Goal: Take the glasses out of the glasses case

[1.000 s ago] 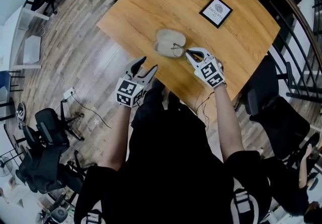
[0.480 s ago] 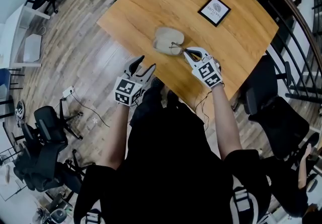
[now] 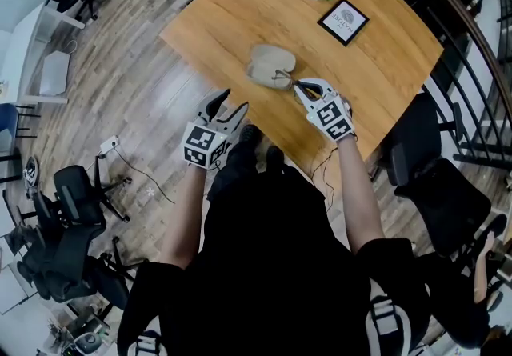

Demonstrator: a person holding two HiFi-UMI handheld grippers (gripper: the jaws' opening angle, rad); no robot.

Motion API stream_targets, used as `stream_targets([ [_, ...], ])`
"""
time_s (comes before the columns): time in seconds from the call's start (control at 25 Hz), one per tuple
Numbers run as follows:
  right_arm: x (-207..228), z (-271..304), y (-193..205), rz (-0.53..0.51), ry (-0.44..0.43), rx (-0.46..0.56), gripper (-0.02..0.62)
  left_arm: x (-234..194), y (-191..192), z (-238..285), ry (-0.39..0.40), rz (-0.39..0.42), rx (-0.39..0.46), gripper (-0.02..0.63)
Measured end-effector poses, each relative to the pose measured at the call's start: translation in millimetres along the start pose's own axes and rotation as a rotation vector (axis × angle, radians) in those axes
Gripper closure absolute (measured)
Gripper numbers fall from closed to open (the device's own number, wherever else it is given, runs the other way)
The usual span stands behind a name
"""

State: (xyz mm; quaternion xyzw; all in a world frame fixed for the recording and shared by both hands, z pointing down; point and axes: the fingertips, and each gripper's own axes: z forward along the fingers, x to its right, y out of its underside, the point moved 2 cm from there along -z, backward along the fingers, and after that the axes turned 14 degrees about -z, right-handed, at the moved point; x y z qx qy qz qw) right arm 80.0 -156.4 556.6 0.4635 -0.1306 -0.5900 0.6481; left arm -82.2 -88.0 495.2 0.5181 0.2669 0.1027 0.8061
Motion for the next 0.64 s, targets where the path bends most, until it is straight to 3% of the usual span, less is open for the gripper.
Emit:
stream_targets([
  [0.64, -2.9, 4.4, 0.5, -0.028, -0.034, -0.012, 0.571, 1.2, 3.3, -0.3, -0.015, -0.002, -0.01, 0.359],
])
